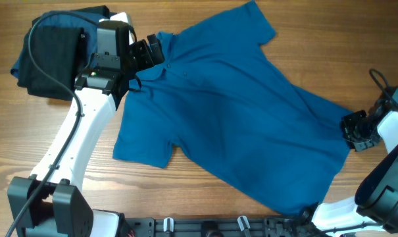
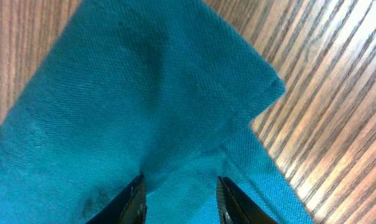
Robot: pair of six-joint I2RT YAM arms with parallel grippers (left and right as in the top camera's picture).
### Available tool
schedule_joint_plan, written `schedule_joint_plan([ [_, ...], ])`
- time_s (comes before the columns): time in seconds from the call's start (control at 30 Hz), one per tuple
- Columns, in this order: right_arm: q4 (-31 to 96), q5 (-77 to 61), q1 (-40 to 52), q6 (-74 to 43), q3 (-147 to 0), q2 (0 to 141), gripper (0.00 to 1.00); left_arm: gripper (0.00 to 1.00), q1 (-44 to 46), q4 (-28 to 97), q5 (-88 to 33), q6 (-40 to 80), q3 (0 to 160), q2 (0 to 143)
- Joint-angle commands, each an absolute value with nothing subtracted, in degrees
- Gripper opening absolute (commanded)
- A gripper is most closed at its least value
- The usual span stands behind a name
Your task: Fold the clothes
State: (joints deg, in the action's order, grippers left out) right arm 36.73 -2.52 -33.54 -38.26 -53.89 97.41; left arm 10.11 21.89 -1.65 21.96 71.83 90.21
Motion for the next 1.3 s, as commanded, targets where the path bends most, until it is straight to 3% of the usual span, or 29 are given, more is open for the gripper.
schedule_joint_plan([
  [0.0,35.11,-1.69,-33.71,-40.1,-53.69,98.04,0.38,1.0,10.26,21.76,-2.35,21.89,71.64,90.43],
  [0.47,27.7,-0.91,-33.71,-42.0,-49.93,98.04,0.34,1.0,10.26,21.76,-2.35,21.89,71.64,90.43],
  [0.5,27.49,-0.91,-33.71,-41.95,-50.13,98.02,0.29,1.0,10.26,21.76,-2.35,21.89,71.64,90.43],
  [0.57,27.53,-2.04,-33.71,-39.88,-51.4,98.02,0.04,1.0,10.26,21.76,-2.35,21.91,71.64,90.43],
  [0.93,27.44,-4.56,-33.71,-37.5,-57.91,98.0,0.04,1.0,10.26,21.76,-2.35,21.89,71.64,90.43],
  [1.27,9.21,-2.42,-31.97,-42.24,-58.39,100.18,0.04,1.0,10.26,21.76,-2.35,21.89,71.64,90.43],
])
